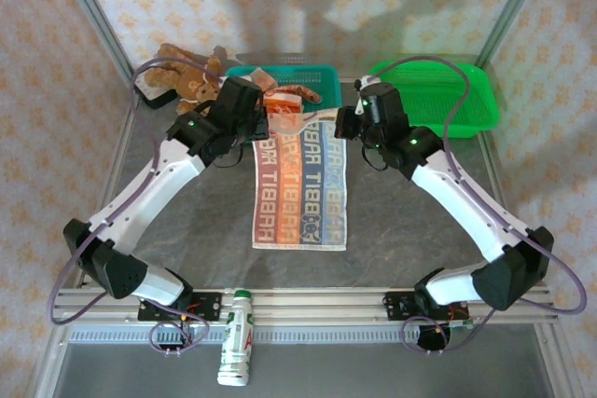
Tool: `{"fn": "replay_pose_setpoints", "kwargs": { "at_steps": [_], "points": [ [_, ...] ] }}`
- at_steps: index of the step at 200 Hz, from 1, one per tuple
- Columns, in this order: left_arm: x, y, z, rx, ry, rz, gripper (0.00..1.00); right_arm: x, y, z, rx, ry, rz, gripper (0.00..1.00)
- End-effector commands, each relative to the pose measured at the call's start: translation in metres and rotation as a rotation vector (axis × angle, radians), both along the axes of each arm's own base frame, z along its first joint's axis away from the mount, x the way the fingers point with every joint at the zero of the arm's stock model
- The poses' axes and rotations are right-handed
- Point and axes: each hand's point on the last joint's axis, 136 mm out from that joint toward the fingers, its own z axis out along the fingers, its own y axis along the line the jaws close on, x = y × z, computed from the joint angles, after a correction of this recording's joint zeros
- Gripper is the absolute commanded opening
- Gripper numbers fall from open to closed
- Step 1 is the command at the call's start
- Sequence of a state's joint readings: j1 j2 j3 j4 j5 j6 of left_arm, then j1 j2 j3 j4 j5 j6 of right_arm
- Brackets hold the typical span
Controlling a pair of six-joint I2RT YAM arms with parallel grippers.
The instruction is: Fold and stack the towels
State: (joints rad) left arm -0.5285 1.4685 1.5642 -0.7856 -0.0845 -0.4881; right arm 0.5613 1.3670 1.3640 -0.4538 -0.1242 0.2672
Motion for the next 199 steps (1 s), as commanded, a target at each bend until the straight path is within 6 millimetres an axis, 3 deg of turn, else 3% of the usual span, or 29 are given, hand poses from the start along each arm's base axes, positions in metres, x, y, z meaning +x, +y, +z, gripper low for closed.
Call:
{"fn": "replay_pose_setpoints", "kwargs": {
  "at_steps": [1, 38, 71, 132, 172, 177, 199],
  "points": [
    [0.010, -0.002, -0.011, 0.000, -0.023, -0.019, 0.00, 0.013, 0.003, -0.008, -0.022, -0.033, 0.022, 0.00],
    [0.005, 0.003, -0.059, -0.003, 0.052, -0.003, 0.00, 0.013, -0.001, -0.056, -0.057, 0.049, 0.025, 0.00],
    [-0.007, 0.005, -0.085, -0.017, 0.111, 0.007, 0.00, -0.003, -0.001, -0.087, -0.035, 0.128, 0.039, 0.00],
    [-0.043, 0.010, -0.121, -0.080, 0.207, 0.011, 0.00, -0.047, -0.013, -0.121, 0.042, 0.230, 0.026, 0.00],
    [-0.071, 0.013, -0.145, -0.119, 0.269, 0.013, 0.00, -0.082, -0.013, -0.150, 0.033, 0.308, 0.028, 0.00],
    [-0.075, 0.013, -0.148, -0.122, 0.277, 0.016, 0.00, -0.087, -0.014, -0.145, 0.048, 0.296, 0.027, 0.00],
    [-0.092, 0.014, -0.158, -0.121, 0.302, 0.014, 0.00, -0.108, -0.015, -0.159, 0.057, 0.334, 0.029, 0.00]
  ]
}}
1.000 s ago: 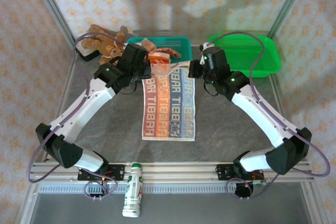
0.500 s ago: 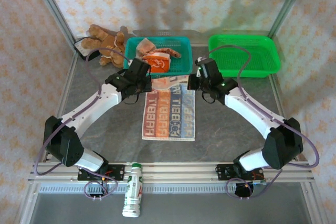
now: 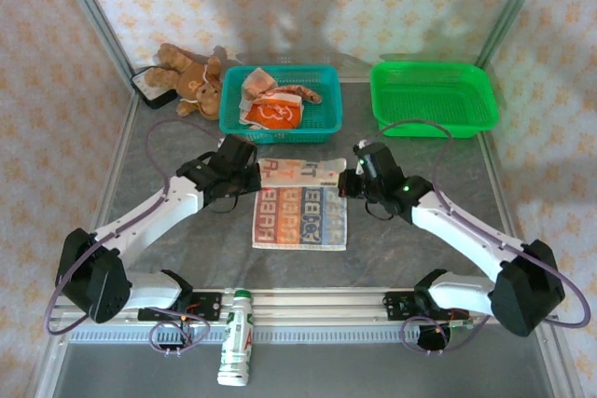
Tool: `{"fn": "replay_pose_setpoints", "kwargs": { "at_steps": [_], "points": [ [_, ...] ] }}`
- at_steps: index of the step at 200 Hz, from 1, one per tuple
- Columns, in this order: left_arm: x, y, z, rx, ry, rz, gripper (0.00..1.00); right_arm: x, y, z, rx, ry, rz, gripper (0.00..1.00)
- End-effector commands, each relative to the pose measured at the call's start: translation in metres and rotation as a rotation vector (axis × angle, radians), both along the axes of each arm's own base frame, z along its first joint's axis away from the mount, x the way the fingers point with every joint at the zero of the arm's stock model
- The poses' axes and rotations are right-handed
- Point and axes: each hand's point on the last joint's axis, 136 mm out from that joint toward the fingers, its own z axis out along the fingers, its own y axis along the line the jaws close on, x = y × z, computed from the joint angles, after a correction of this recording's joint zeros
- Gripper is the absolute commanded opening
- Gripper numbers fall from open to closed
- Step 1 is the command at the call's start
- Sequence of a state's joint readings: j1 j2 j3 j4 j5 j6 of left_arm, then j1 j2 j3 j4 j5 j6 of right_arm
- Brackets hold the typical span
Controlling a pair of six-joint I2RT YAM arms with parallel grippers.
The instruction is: Fold and stack the towels
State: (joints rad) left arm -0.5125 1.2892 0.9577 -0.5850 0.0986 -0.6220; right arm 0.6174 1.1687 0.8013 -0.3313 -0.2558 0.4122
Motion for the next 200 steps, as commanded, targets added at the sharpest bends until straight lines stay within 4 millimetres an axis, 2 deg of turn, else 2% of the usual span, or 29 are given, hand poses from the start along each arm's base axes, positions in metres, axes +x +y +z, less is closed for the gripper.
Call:
{"fn": "replay_pose_setpoints", "kwargs": {
  "at_steps": [1, 62, 109, 164, 200],
  "points": [
    [-0.017, -0.001, -0.004, -0.024, 0.015, 0.013, 0.00, -0.017, -0.007, -0.006, 0.021, 0.029, -0.045, 0.00],
    [-0.062, -0.006, -0.029, -0.008, 0.067, -0.017, 0.00, -0.061, -0.010, -0.034, -0.004, 0.109, -0.035, 0.00],
    [-0.079, -0.010, -0.046, -0.030, 0.086, -0.017, 0.00, -0.086, -0.009, -0.057, -0.035, 0.153, -0.009, 0.00],
    [-0.091, -0.013, -0.070, -0.020, 0.131, -0.041, 0.00, -0.098, -0.007, -0.076, -0.063, 0.174, 0.002, 0.00],
    [-0.096, -0.013, -0.091, 0.016, 0.175, -0.052, 0.00, -0.102, -0.005, -0.097, -0.092, 0.207, 0.014, 0.00]
  ]
}}
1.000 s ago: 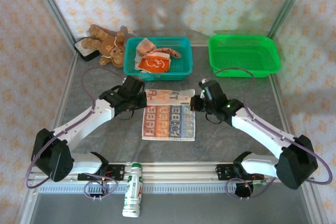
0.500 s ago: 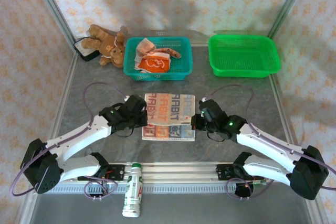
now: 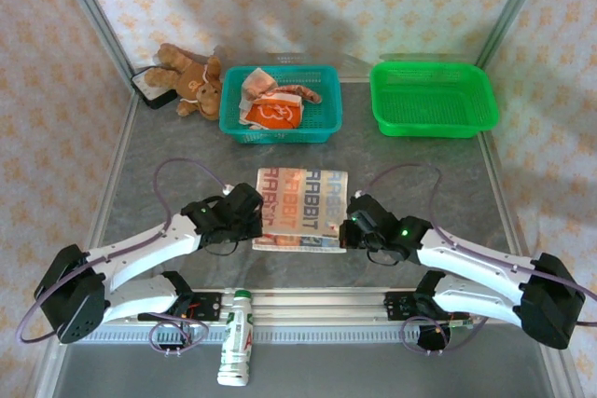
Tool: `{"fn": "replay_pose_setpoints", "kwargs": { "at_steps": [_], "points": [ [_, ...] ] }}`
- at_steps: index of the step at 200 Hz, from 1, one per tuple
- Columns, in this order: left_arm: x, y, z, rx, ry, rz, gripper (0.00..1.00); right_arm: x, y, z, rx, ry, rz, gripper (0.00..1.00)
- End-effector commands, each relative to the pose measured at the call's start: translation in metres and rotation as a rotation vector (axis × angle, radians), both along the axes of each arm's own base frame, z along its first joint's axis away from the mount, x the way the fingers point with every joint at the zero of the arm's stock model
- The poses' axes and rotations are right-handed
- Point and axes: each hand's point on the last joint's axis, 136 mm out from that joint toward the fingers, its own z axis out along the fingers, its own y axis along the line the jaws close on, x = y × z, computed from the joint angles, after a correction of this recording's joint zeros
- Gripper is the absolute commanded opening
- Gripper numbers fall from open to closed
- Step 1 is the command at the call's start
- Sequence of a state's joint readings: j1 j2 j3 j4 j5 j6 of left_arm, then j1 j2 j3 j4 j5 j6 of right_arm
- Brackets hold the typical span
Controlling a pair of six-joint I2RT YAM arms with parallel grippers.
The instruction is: Fold and stack the towels
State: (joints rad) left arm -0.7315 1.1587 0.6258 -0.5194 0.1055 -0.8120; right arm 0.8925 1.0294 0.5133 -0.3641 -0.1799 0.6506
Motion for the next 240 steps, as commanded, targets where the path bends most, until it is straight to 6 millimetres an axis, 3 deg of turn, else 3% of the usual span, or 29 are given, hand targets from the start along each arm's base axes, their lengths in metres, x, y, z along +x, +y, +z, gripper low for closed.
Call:
{"fn": "replay_pose_setpoints", "kwargs": {
  "at_steps": [1, 49, 122, 132, 147, 163, 176, 188, 219, 240],
  "points": [
    [-0.002, 0.000, -0.014, 0.026, 0.019, 0.001, 0.00, 0.001, -0.005, -0.016, -0.037, 0.006, -0.025, 0.00],
    [-0.004, -0.001, -0.031, 0.055, 0.048, -0.007, 0.00, -0.005, -0.001, -0.031, -0.072, 0.036, 0.001, 0.01],
    [-0.007, 0.001, -0.035, 0.071, 0.057, -0.010, 0.00, -0.013, -0.002, -0.038, -0.087, 0.068, 0.032, 0.06],
    [-0.007, 0.001, -0.033, 0.069, 0.055, -0.012, 0.16, -0.014, -0.004, -0.038, -0.093, 0.071, 0.031, 0.15],
    [-0.008, 0.002, -0.028, 0.069, 0.052, -0.016, 0.25, -0.015, -0.007, -0.035, -0.099, 0.066, 0.027, 0.22],
    [-0.008, 0.005, -0.020, 0.079, 0.040, -0.017, 0.50, -0.013, -0.012, -0.028, -0.111, 0.048, 0.019, 0.32],
    [-0.007, 0.010, -0.011, 0.099, 0.022, -0.020, 0.53, -0.011, -0.017, -0.020, -0.128, 0.027, 0.006, 0.40],
    [-0.006, 0.015, -0.003, 0.116, 0.000, -0.015, 0.64, -0.009, -0.022, -0.012, -0.136, 0.007, -0.007, 0.45],
    [0.005, 0.013, 0.018, 0.122, -0.053, -0.028, 0.61, -0.001, -0.024, 0.002, -0.145, -0.035, -0.029, 0.48],
    [0.015, 0.001, 0.023, 0.104, -0.068, -0.050, 0.50, 0.006, -0.013, 0.007, -0.139, -0.041, -0.020, 0.35]
  ]
}}
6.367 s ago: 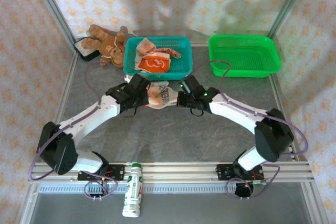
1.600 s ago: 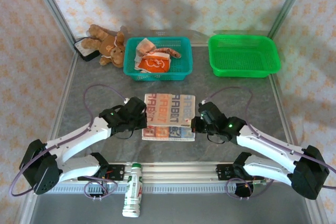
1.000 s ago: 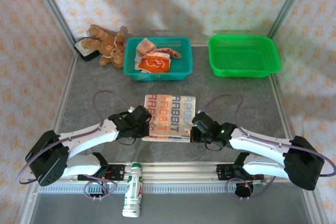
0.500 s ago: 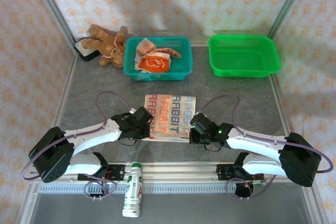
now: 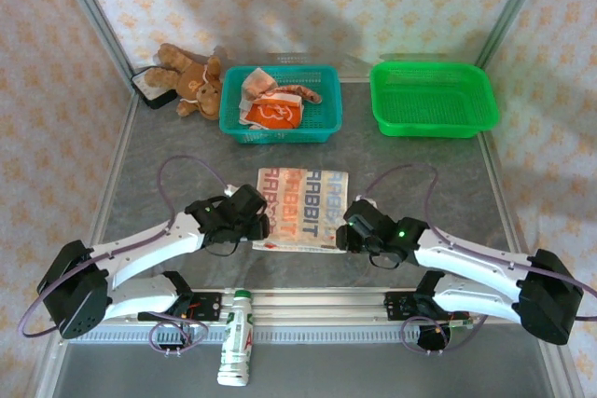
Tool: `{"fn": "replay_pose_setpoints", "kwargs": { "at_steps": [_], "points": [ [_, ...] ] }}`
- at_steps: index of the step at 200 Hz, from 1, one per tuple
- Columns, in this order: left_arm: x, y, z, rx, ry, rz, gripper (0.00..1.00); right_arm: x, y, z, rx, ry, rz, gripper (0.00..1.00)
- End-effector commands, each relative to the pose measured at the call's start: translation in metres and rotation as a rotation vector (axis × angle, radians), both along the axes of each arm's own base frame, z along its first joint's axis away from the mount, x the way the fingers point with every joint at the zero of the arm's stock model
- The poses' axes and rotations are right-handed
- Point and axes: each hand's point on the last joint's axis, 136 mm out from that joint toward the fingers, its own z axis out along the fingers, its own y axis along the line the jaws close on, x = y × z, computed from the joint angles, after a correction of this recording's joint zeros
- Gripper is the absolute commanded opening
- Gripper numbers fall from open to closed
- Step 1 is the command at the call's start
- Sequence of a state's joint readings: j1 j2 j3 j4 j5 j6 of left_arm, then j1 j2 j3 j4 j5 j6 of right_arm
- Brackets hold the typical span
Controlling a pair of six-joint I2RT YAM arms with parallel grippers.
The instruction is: Fold and stack the towels
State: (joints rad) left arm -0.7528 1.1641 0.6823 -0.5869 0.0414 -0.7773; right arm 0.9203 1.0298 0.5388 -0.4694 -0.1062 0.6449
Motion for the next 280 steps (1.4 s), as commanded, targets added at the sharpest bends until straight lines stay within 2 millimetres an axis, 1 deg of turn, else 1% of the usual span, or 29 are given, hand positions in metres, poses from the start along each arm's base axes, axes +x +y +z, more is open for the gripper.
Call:
{"fn": "replay_pose_setpoints", "kwargs": {
  "at_steps": [1, 8, 23, 38, 47, 58, 76, 92, 107, 123, 142, 149, 174, 186, 195, 207, 219, 244, 266, 270, 280],
  "points": [
    [0.011, -0.003, 0.011, 0.037, -0.033, -0.025, 0.50, 0.011, 0.002, 0.010, -0.039, -0.036, -0.009, 0.34],
    [0.014, -0.006, 0.010, 0.039, -0.030, -0.030, 0.44, 0.012, 0.007, 0.010, -0.036, -0.030, 0.000, 0.30],
    [0.018, -0.013, 0.006, 0.039, -0.014, -0.042, 0.35, 0.016, 0.019, 0.009, -0.018, -0.018, 0.015, 0.20],
    [0.018, -0.016, -0.003, 0.049, 0.009, -0.045, 0.25, 0.019, 0.029, 0.008, 0.004, -0.011, 0.028, 0.16],
    [0.017, -0.017, -0.010, 0.048, 0.025, -0.046, 0.19, 0.019, 0.033, 0.001, -0.007, 0.010, 0.032, 0.15],
    [0.013, -0.017, -0.019, 0.044, 0.050, -0.044, 0.15, 0.018, 0.036, -0.007, -0.011, 0.031, 0.039, 0.15],
    [0.003, -0.014, -0.035, 0.040, 0.098, -0.028, 0.13, 0.015, 0.035, -0.024, -0.038, 0.063, 0.044, 0.16],
    [-0.007, -0.013, -0.047, 0.026, 0.142, -0.013, 0.10, 0.010, 0.029, -0.036, -0.075, 0.091, 0.046, 0.16],
    [-0.016, -0.011, -0.053, 0.019, 0.171, 0.000, 0.10, 0.006, 0.021, -0.043, -0.104, 0.108, 0.042, 0.16],
    [-0.026, -0.009, -0.056, 0.015, 0.192, 0.030, 0.08, 0.001, 0.011, -0.048, -0.134, 0.121, 0.030, 0.17],
    [-0.035, -0.011, -0.057, -0.002, 0.176, 0.043, 0.08, -0.005, 0.003, -0.051, -0.145, 0.133, 0.029, 0.17],
    [-0.037, -0.012, -0.057, -0.014, 0.177, 0.049, 0.08, -0.008, 0.004, -0.050, -0.138, 0.139, 0.039, 0.16],
    [-0.040, -0.015, -0.053, -0.019, 0.174, 0.047, 0.10, -0.007, 0.004, -0.037, -0.118, 0.117, 0.044, 0.18],
    [-0.035, -0.015, -0.044, -0.016, 0.149, 0.041, 0.12, -0.002, 0.005, -0.026, -0.116, 0.088, 0.038, 0.19],
    [-0.027, -0.017, -0.032, -0.011, 0.114, 0.030, 0.12, 0.004, 0.005, -0.016, -0.122, 0.060, 0.028, 0.22],
    [-0.017, -0.019, -0.019, 0.001, 0.077, 0.007, 0.12, 0.015, -0.001, -0.005, -0.146, 0.011, -0.021, 0.25],
    [-0.003, -0.015, -0.007, 0.016, 0.053, 0.012, 0.11, 0.026, -0.004, 0.004, -0.148, -0.024, -0.055, 0.25],
    [0.028, -0.006, 0.006, 0.016, 0.009, 0.042, 0.08, 0.053, -0.008, 0.013, -0.097, -0.047, -0.137, 0.24],
    [0.056, 0.003, 0.012, 0.025, -0.038, 0.078, 0.02, 0.080, -0.012, 0.019, -0.082, -0.073, -0.179, 0.18],
    [0.061, 0.004, 0.013, 0.023, -0.046, 0.082, 0.00, 0.085, -0.012, 0.021, -0.088, -0.079, -0.187, 0.14],
    [0.074, 0.005, 0.013, 0.023, -0.059, 0.092, 0.00, 0.097, -0.015, 0.020, -0.104, -0.077, -0.209, 0.03]
  ]
}}
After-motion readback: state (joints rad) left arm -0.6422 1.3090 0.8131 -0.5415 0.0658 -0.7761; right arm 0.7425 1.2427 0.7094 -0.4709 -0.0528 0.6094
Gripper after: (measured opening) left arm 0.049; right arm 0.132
